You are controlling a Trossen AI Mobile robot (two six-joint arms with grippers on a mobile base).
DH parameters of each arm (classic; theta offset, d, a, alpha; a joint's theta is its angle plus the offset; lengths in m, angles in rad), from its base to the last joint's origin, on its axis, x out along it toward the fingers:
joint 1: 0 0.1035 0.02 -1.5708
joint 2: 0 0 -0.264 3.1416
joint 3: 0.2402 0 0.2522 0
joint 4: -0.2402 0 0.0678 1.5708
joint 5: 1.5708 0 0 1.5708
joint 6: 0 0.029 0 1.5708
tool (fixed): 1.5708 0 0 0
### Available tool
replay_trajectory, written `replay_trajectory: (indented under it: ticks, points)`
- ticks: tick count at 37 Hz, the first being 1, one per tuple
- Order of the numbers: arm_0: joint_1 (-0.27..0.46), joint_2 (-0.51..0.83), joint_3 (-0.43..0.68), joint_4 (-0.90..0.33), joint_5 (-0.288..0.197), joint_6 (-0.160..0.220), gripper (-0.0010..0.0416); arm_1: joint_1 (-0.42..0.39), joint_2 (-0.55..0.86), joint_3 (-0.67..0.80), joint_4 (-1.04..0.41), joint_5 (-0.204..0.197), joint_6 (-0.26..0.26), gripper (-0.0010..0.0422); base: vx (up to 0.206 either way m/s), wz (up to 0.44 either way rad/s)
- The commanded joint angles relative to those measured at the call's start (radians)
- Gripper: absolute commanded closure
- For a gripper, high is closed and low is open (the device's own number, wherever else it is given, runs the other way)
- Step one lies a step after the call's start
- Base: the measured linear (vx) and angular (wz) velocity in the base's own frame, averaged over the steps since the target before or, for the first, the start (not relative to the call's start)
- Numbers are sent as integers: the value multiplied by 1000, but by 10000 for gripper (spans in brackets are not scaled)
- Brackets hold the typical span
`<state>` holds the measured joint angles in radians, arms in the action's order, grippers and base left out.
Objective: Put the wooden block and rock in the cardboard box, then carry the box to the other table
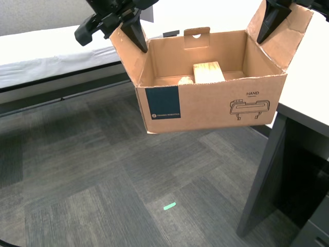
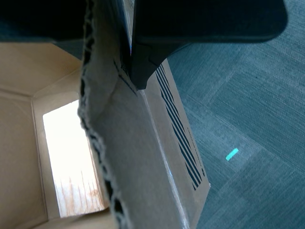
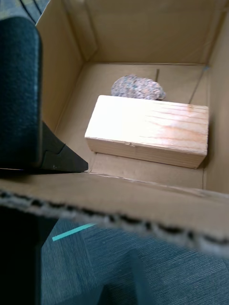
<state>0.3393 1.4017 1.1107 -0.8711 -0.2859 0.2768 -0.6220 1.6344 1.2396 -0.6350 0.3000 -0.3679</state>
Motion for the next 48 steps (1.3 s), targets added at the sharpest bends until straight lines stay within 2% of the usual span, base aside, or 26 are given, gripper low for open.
replay_trajectory:
  ticks: [1,10,13,18,20,25,29,35,48]
  points:
    - [2,0,2,-2,-17,-14,406,-2,0,2,12,22,-19,413,145,105]
    - [2,0,2,2,-28,-15,406,-2,0,2,10,23,-33,413,142,145]
    - [2,0,2,8,-61,-14,406,-2,0,2,11,23,-32,413,139,227]
    - [3,0,2,53,-134,5,406,-2,0,2,25,23,50,413,144,266]
    - [3,0,2,60,-146,8,406,-2,0,2,24,23,61,413,144,289]
    - [3,0,2,67,-146,51,406,-1,-5,2,26,23,66,413,148,313]
    - [3,0,2,70,-146,79,406,0,-5,2,27,23,101,413,150,335]
    - [3,0,2,77,-146,163,406,0,-4,2,29,23,104,413,142,319]
    - [4,0,2,79,-143,168,406,-1,-4,2,16,23,107,413,139,292]
